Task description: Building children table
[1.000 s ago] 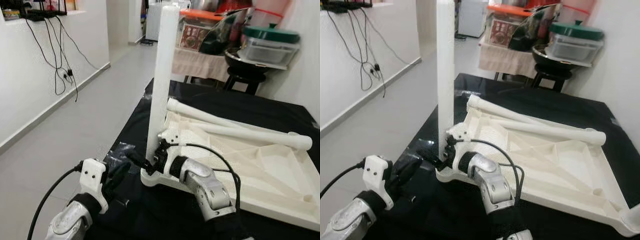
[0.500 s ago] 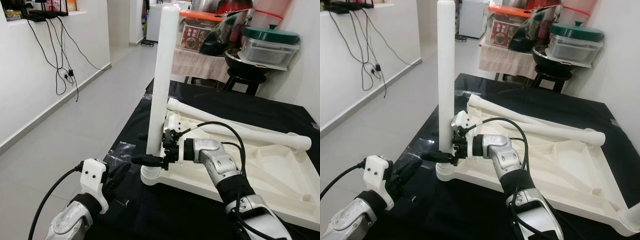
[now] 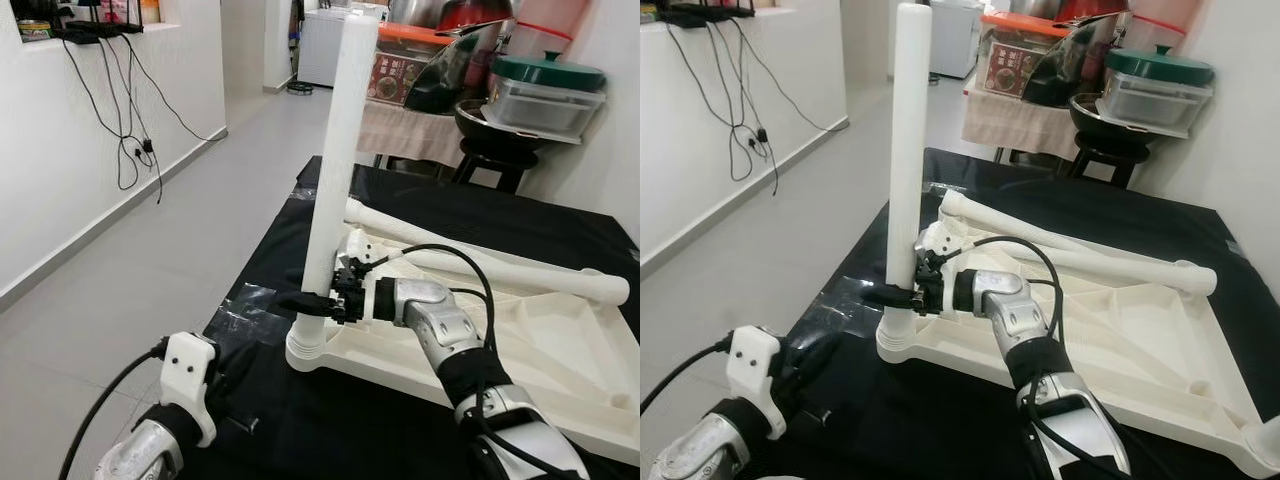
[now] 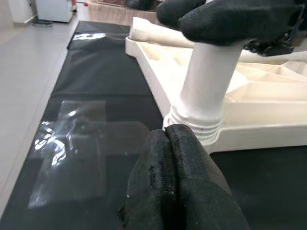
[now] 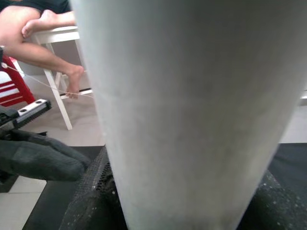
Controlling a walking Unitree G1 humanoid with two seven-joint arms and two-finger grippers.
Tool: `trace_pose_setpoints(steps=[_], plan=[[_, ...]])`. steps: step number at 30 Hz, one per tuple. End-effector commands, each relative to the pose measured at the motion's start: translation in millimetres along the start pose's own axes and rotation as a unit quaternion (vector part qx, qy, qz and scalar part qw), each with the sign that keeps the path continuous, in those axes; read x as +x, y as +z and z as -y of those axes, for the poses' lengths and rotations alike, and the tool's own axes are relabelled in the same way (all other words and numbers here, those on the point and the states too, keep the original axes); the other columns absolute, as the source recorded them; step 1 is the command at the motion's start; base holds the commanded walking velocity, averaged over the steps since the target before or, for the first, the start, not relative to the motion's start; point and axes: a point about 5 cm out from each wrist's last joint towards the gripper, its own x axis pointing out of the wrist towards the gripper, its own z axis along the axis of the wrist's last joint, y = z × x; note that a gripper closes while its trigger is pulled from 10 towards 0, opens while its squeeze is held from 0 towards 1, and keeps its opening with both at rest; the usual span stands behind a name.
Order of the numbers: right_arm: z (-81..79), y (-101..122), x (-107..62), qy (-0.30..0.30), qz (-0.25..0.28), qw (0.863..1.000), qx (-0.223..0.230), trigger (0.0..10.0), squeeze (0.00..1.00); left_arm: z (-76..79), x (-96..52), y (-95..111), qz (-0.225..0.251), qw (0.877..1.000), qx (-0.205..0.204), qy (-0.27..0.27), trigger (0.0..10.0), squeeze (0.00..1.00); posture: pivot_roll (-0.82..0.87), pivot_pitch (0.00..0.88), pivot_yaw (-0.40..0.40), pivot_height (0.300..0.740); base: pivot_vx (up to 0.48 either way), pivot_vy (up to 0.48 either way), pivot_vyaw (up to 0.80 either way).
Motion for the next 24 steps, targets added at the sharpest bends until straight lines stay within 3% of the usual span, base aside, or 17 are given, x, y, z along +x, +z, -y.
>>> trace_pose_setpoints(steps=[1, 2, 3, 4, 6, 7, 8, 9, 10, 11, 13, 16, 17, 18, 22, 23, 24], plan=[[1.0, -16, -9.6, -0.021, -0.028, 0.999, 0.011, 0.0, 0.00, 3.7, -1.5, -1, -0.014, 1.000, 0.014, -0.012, 10.0, 0.00, 0.13, 0.000, -0.104, 0.740, 0.000, 0.000, 0.00], [1.0, -16, -9.6, -0.021, -0.028, 0.999, 0.011, 0.0, 0.00, 3.7, -1.5, -1, -0.014, 1.000, 0.014, -0.012, 10.0, 0.00, 0.13, 0.000, -0.104, 0.740, 0.000, 0.000, 0.00], [4.8, -20, -16.9, -0.083, -0.036, 0.996, 0.013, 0.0, 0.00, 5.0, -2.4, -1, -0.017, 1.000, 0.018, -0.018, 10.0, 0.00, 0.13, 0.000, -0.111, 0.740, 0.000, 0.000, 0.00], [10.3, -27, -20.4, -0.269, -0.019, 0.962, 0.039, 0.0, 0.00, 5.0, -3.8, -1, -0.018, 0.999, 0.019, -0.022, 10.0, 0.00, 0.12, 0.000, -0.113, 0.740, 0.000, 0.000, 0.00], [10.3, -27, -20.4, -0.269, -0.019, 0.962, 0.039, 0.0, 0.00, 5.0, -3.8, -1, -0.018, 0.999, 0.019, -0.022, 10.0, 0.00, 0.12, 0.000, -0.113, 0.740, 0.000, 0.000, 0.00], [-13.6, -44, -14.9, -0.344, -0.027, 0.935, 0.080, 0.0, 0.00, 5.0, -4.5, 0, -0.018, 0.999, 0.020, -0.028, 10.0, 0.00, 0.11, 0.000, -0.107, 0.740, 0.000, 0.000, 0.00], [-13.6, -44, -14.9, -0.344, -0.027, 0.935, 0.080, 0.0, 0.00, 5.0, -4.5, 0, -0.018, 0.999, 0.020, -0.028, 10.0, 0.00, 0.11, 0.000, -0.107, 0.740, 0.000, 0.000, 0.00], [-40.8, -57, -7.2, -0.381, -0.041, 0.918, 0.103, 0.0, 0.00, 4.5, -4.4, 0, -0.018, 0.999, 0.021, -0.034, 10.0, 0.00, 0.11, 0.000, -0.093, 0.740, 0.000, 0.000, 0.00], [-40.8, -57, -7.2, -0.381, -0.041, 0.918, 0.103, 0.0, 0.00, 4.5, -4.4, 0, -0.018, 0.999, 0.021, -0.034, 10.0, 0.00, 0.11, 0.000, -0.093, 0.740, 0.000, 0.000, 0.00], [-54.3, -53, 4.5, -0.379, -0.031, 0.919, 0.101, 0.0, 0.00, 3.8, -3.4, 0, -0.017, 0.999, 0.019, -0.046, 10.0, 0.00, 0.10, 0.000, -0.078, 0.740, 0.000, 0.000, 0.00], [-54.3, -53, 4.5, -0.379, -0.031, 0.919, 0.101, 0.0, 0.00, 3.8, -3.4, 0, -0.017, 0.999, 0.019, -0.046, 10.0, 0.00, 0.10, 0.000, -0.078, 0.740, 0.000, 0.000, 0.00], [-41.4, -49, 8.3, -0.374, -0.027, 0.923, 0.088, 0.0, 0.00, 4.7, -1.4, -1, -0.015, 0.998, 0.014, -0.056, 10.0, 0.00, 0.11, 0.000, -0.091, 0.740, 0.000, 0.000, 0.00], [-40.6, -49, 9.9, -0.370, -0.033, 0.925, 0.082, 1.1, 0.00, 5.4, -1.2, -1, -0.016, 0.998, 0.013, -0.057, 10.0, 0.00, 0.11, 0.000, -0.091, 0.740, 0.000, 0.000, 0.00], [-40.6, -49, 11.6, -0.361, -0.037, 0.929, 0.079, 10.0, 0.00, 6.0, -0.9, -1, -0.014, 0.998, 0.013, -0.057, 10.0, 0.00, 0.12, 0.000, -0.095, 0.740, 0.000, 0.000, 0.00], [-42.5, -48, 13.0, -0.358, -0.039, 0.929, 0.080, 10.0, 0.00, 6.2, -0.9, 0, -0.013, 0.998, 0.012, -0.056, 10.0, 0.00, 0.12, 0.000, -0.095, 0.740, 0.000, 0.000, 0.00], [-44.1, -45, 14.6, -0.342, -0.036, 0.936, 0.078, 10.0, 0.36, 6.2, -0.6, 0, -0.011, 0.998, 0.012, -0.053, 10.0, 0.00, 0.12, 0.000, -0.098, 0.740, 0.000, 0.000, 0.00], [-44.7, -40, 16.4, -0.317, -0.026, 0.945, 0.080, 10.0, 1.00, 5.8, 0.0, 1, -0.009, 0.999, 0.012, -0.050, 10.0, 0.00, 0.12, 0.000, -0.101, 0.740, 0.000, 0.000, 0.00]])
